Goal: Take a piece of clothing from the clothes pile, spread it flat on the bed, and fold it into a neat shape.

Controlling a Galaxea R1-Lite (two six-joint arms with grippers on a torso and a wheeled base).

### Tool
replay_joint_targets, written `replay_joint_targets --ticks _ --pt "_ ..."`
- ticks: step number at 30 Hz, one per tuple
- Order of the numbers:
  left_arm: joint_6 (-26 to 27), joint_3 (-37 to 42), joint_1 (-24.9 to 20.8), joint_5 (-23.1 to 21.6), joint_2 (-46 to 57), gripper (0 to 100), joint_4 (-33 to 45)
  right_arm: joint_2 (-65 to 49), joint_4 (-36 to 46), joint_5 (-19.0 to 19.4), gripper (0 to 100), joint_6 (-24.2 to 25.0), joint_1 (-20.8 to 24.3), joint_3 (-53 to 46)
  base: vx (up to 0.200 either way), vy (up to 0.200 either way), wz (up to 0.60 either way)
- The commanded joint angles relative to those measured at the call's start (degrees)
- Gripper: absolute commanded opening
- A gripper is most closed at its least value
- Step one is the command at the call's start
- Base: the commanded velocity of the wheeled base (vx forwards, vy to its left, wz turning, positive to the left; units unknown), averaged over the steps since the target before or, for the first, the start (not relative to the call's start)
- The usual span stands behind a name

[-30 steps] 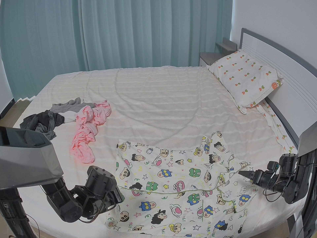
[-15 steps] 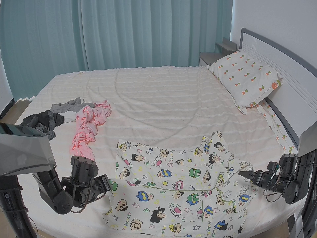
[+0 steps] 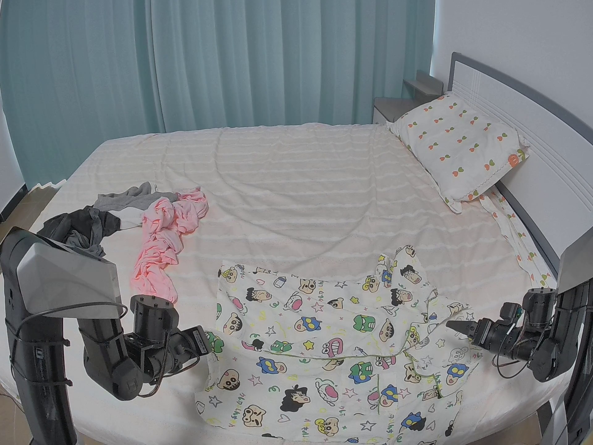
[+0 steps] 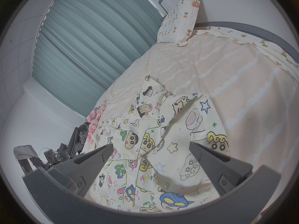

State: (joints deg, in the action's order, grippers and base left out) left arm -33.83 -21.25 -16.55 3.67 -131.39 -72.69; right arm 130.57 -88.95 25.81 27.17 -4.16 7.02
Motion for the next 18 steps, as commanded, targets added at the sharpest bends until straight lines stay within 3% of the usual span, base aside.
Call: replay_joint_targets --ticks 1,13,18 --pt "0.2 -0.7 1.8 -0.2 -2.6 100 -0.3 0.1 -0.7 0.0 100 0.0 -0.1 0.0 0.0 0.0 0.0" --pt "0.9 -1.3 8.4 -0.5 -1.7 100 -0.6 -0.1 -0.7 0.0 100 0.0 0.0 -0.3 0.0 0.0 0.0" --pt "2.8 -1.2 10.8 -4.4 -1.2 100 -0.6 -0.2 -0.7 0.0 100 0.0 -0.1 -0.6 0.0 0.0 0.0"
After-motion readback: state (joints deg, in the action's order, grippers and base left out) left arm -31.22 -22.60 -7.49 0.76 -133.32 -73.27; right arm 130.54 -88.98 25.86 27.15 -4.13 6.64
